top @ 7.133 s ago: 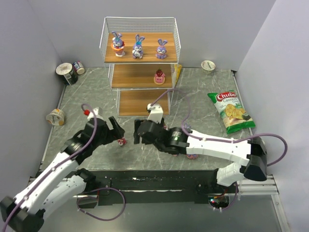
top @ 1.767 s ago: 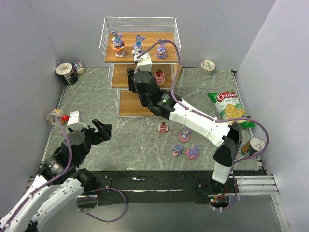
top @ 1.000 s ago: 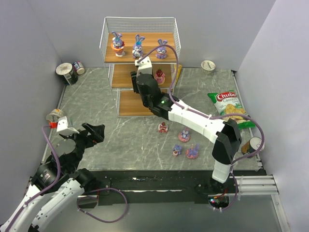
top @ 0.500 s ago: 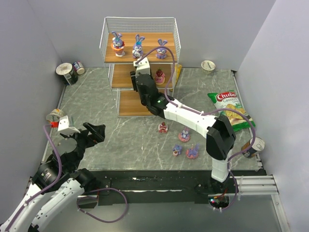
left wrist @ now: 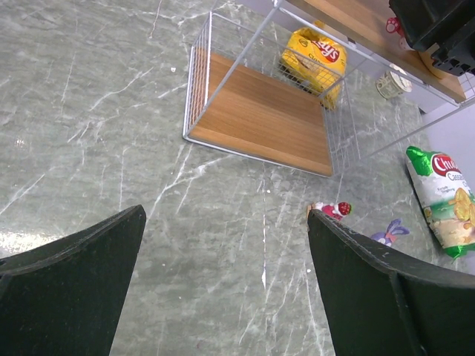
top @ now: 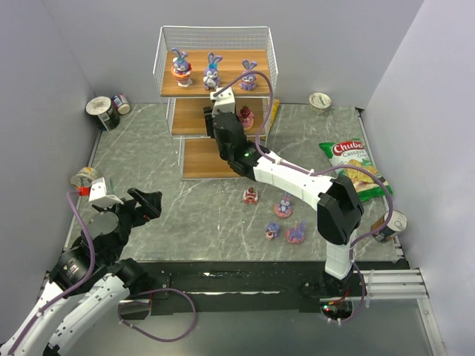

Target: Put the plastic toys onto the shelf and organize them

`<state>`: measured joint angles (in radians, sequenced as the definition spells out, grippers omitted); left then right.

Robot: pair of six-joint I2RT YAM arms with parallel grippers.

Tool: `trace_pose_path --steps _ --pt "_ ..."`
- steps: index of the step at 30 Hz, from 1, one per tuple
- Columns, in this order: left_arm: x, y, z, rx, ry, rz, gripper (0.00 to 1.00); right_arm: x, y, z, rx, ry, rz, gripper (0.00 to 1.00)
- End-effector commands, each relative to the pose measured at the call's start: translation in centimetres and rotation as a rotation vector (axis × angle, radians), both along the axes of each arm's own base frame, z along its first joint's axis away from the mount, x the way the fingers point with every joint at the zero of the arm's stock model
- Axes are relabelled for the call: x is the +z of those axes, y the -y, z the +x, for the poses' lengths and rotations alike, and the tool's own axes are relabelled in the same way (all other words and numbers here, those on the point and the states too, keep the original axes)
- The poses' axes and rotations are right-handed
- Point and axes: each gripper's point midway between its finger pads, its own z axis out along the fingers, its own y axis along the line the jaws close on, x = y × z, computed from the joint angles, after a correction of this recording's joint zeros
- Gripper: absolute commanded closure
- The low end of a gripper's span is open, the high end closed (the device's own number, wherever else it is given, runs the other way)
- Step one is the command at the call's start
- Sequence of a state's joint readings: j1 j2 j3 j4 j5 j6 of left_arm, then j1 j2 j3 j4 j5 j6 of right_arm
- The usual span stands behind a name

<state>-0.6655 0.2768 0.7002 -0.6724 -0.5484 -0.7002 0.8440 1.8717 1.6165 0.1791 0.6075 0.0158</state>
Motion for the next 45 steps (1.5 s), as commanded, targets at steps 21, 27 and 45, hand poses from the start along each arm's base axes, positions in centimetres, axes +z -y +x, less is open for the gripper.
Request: trace_pose_path --steps 21,27,45 --pt "0.8 -0.7 -0.1 0.034 0.026 -0.023 0.04 -1.4 -0.3 -0.8 -0.043 0.016 0.013 0.66" --pt "0.8 -0.8 -0.1 0.036 0.027 -0.025 0.04 -2.3 -0.4 -0.5 -0.068 0.003 -0.004 0.57" --pt "0.9 -0.9 -0.2 0.041 0.031 -0.031 0.04 -1.0 -0.4 -0.5 -0.075 0.039 0.025 0.32"
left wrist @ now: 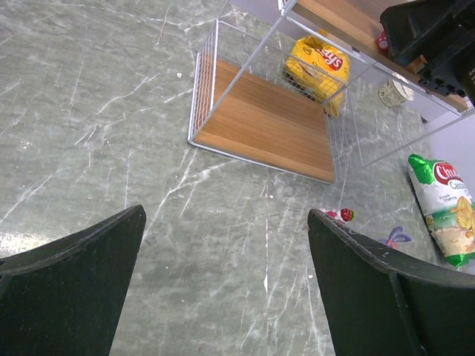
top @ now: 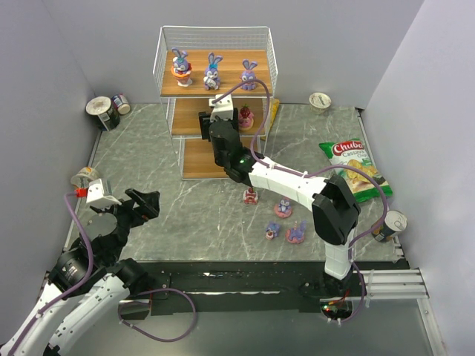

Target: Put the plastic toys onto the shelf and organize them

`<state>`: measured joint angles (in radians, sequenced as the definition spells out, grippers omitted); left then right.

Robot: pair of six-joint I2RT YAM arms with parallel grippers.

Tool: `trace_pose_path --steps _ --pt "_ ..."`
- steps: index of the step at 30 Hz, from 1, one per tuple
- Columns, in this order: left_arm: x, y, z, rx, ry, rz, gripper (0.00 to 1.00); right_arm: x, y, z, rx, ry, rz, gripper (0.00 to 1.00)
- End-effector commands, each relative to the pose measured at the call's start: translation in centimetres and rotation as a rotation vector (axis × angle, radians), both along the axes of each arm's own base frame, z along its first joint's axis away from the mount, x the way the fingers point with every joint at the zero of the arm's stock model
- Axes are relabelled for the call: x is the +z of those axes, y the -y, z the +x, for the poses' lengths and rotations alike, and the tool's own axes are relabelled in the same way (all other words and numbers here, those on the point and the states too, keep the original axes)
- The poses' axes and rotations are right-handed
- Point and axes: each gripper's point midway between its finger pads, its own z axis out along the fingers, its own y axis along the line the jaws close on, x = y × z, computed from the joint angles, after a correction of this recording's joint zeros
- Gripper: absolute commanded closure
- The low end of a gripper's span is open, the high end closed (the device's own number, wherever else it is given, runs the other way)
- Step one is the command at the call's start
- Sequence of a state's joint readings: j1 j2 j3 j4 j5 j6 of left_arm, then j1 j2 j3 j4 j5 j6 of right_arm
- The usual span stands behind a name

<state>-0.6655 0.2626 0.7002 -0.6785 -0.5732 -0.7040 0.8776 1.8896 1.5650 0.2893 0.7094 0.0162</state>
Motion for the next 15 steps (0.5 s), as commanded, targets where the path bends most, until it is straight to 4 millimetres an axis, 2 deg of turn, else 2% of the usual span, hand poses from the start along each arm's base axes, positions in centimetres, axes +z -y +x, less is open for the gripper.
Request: trace_pose_path --steps 1,8,15 --pt "0.7 -0.4 -0.1 0.016 0.022 -0.027 0.04 0.2 -0.3 -0.1 -0.004 0.01 0.003 0.31" --pt "0.8 -0.4 -0.2 0.02 0.024 -0.03 0.04 0.9 -0.8 -0.7 0.019 0.024 0.022 0.27" --pt "0.9 -0.5 -0.2 0.02 0.028 -0.034 0.04 2.0 -0.4 -1.0 0.003 0.054 0.026 0.26"
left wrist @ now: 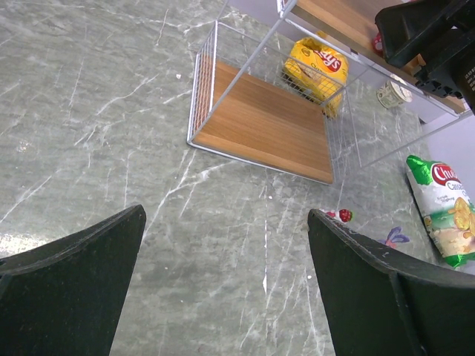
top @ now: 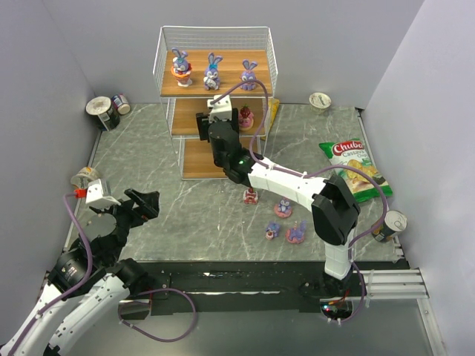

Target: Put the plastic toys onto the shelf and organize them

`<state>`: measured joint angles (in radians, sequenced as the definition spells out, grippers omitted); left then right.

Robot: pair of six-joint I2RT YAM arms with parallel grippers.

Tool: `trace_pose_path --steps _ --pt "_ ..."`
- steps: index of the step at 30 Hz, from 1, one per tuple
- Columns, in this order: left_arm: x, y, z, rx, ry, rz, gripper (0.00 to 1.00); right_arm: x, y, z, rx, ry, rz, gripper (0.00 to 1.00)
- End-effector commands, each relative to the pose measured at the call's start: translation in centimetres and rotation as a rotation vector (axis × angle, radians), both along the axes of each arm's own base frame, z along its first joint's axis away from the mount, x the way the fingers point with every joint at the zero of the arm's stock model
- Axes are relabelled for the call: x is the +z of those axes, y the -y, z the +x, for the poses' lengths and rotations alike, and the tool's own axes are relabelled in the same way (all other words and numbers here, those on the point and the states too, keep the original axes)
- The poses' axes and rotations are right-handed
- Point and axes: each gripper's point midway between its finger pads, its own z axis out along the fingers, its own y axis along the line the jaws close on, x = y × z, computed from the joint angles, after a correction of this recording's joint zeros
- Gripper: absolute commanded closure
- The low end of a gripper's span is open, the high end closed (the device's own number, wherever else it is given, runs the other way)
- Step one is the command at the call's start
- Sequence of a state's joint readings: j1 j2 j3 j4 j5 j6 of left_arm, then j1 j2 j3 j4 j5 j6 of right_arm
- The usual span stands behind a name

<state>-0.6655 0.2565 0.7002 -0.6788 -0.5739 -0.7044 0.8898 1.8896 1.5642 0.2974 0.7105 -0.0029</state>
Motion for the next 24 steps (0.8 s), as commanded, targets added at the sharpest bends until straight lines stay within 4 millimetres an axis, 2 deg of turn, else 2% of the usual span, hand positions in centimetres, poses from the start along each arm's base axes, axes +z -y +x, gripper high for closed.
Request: trace_pose_path --steps 1,7,14,19,24 --pt "0.8 -0.4 -0.2 0.019 0.023 -0.031 0.04 2.0 0.2 -0.7 -0.013 0.051 0.047 0.26" --pt "0.7 -0.4 -0.2 0.021 0.021 -0.03 0.04 3.3 1.1 -0.8 -0.052 0.074 0.088 0.36" --pt "0.9 -0.5 -0.2 0.023 0.026 -0.035 0.04 3.6 1.5 -0.7 -0.089 0.079 0.102 0.44" --pt "0.8 -0.5 -0.2 0.023 0.024 -0.036 0.03 3.2 1.9 -0.4 -0.135 0.082 0.101 0.46" --pt "0.8 -0.5 -0.2 0.023 0.023 -0.035 0.04 3.2 1.2 -0.6 -0.148 0.095 0.087 0.46"
